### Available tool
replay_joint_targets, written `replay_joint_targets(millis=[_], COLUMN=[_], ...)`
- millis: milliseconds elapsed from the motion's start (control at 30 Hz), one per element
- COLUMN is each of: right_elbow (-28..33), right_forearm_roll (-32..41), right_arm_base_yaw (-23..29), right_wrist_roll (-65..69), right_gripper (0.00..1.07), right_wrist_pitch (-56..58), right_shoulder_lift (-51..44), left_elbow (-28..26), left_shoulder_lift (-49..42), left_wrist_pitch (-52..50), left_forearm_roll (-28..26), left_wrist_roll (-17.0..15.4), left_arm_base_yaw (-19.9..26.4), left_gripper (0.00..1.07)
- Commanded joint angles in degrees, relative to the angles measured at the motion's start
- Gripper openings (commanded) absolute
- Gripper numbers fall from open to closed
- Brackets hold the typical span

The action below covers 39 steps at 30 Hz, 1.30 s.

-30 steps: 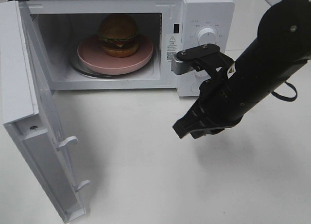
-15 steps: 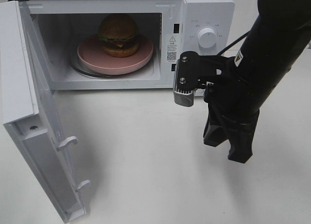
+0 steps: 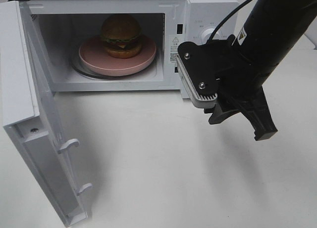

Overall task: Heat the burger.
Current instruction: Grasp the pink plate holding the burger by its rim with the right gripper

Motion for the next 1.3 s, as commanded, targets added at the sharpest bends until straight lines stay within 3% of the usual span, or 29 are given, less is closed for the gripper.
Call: replay_joint_targets(millis=[33,67,133,167,200,233,367,633,767,967,1300], right_elbow=[-0.23,-0.23,-0.23,-0.23,-0.23,-0.23,-0.23,-0.40,-0.74,-4.53,-10.54], right_forearm_roll=[-0.74,-0.74,-0.74,-0.74,-0.63,-0.46,-0.57,-0.97,-5.44,-11.34,-11.46], right_arm_base_yaw=[-0.23,-0.23,-0.23,-0.23,-0.23,-0.23,-0.23,-0.06,2.41,5.33,5.79], right_wrist_roll=[-0.86,-0.86,0.29,0.29,2.06,3.61,7.51,6.82,7.28,11.63,11.97], right_gripper=[0.43,0.43,0.65,0.65,0.77,0.84,0.95,0.93,0.92,0.90,0.88], right_wrist_pitch=[-1.38,-1.38,-2.41,-2.41,-2.69,-3.15,-5.33,-7.28,-9.63,-12.03,-16.79], right_shoulder_lift=[-0.46,-0.46,-0.46,-0.46,-0.46,-0.46,-0.46,-0.46,-0.06,2.75,9.34], left_elbow=[0.34,0.34,0.34,0.34,0.34,0.34,0.34,0.34,0.34,0.34,0.34], left_shoulder_lift=[-1.15,-1.15,-1.15,-1.15,-1.15,-1.15,-1.15,-1.15,-1.15,-1.15,-1.15], left_wrist_pitch=[-0.11,-0.11,-0.11,-0.11,-0.11,-0.11,-0.11,-0.11,-0.11,-0.11,-0.11], left_forearm_roll=[-0.23,-0.23,-0.23,-0.23,-0.23,-0.23,-0.23,-0.23,-0.23,-0.23,-0.23], left_wrist_roll=[-0.40,-0.40,-0.40,-0.40,-0.40,-0.40,-0.40,-0.40,-0.40,-0.40,-0.40], left_arm_base_yaw=[0.11,0.11,0.11,0.11,0.11,0.11,0.11,0.11,0.11,0.11,0.11], left_gripper=[1.01,1.01,1.01,1.01,1.01,1.01,1.01,1.01,1.01,1.01,1.01])
